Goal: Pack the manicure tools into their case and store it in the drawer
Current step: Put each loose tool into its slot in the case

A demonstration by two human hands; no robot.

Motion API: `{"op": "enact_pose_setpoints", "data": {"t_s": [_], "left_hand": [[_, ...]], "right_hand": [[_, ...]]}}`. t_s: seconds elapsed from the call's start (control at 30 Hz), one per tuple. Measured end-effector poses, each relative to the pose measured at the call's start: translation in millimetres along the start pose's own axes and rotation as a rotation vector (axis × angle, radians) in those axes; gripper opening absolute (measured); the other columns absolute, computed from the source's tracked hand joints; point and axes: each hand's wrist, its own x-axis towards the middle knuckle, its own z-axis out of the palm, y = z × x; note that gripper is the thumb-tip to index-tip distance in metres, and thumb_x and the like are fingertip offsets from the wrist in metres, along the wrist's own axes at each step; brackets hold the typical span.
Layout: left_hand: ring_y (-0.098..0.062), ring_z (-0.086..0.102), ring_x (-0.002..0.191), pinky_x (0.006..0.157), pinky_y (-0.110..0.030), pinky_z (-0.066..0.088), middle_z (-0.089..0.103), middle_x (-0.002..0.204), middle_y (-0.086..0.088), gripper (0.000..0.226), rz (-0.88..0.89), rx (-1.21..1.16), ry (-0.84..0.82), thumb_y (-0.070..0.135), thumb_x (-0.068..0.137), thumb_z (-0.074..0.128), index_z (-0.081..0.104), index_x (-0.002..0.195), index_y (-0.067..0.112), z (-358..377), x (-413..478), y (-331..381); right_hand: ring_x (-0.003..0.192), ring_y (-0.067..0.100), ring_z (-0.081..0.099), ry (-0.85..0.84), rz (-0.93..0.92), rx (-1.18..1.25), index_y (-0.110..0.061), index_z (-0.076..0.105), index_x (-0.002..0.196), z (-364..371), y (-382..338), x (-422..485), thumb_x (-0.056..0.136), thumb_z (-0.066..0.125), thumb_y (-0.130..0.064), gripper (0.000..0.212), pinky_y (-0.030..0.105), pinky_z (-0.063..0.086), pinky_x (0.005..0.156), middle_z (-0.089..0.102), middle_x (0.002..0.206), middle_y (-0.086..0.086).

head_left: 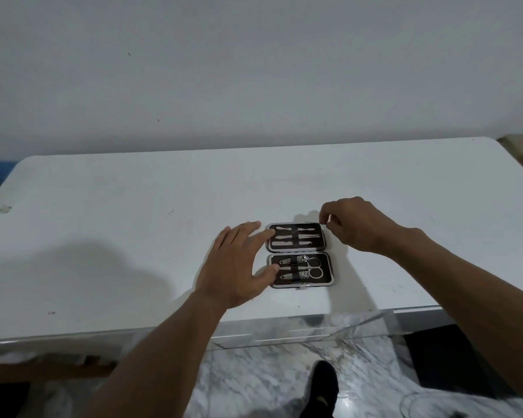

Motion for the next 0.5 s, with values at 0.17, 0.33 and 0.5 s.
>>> {"op": "enact_pose_setpoints", "data": {"t_s": [0.17, 0.33, 0.5], "left_hand": [[-0.013, 0.029, 0.142, 0.120, -0.043, 0.020, 0.039, 0.152, 0.004, 0.066, 0.002, 0.000, 0.004, 0.062, 0.086, 0.043, 0.038, 0.145, 0.033, 1.5, 0.6, -0.2], [-0.013, 0.030, 0.141, 0.120, -0.041, 0.019, 0.040, 0.151, 0.005, 0.065, 0.002, -0.008, 0.016, 0.060, 0.085, 0.046, 0.040, 0.144, 0.033, 1.8, 1.3, -0.9], [-0.012, 0.030, 0.141, 0.120, -0.040, 0.018, 0.040, 0.151, 0.005, 0.065, 0.006, -0.001, 0.018, 0.060, 0.085, 0.046, 0.040, 0.144, 0.033, 2.0, 1.1, -0.8]], "right_hand": [[0.087, 0.026, 0.056, -0.009, -0.084, -0.135, -0.012, 0.066, 0.104, 1.7, -2.3, -1.4, 0.090, 0.047, -0.005, 0.024, 0.033, 0.045, 0.077, 0.065, 0.102, 0.008], [0.090, 0.029, 0.062, -0.002, -0.080, -0.205, -0.018, 0.068, 0.099, 2.7, -6.1, -0.8, 0.089, 0.049, -0.011, 0.023, 0.040, 0.052, 0.076, 0.066, 0.100, 0.004], [0.089, 0.030, 0.063, -0.011, -0.076, -0.205, -0.020, 0.070, 0.096, 3.2, -9.9, 3.2, 0.086, 0.049, -0.009, 0.025, 0.041, 0.054, 0.077, 0.068, 0.098, 0.004]]}}
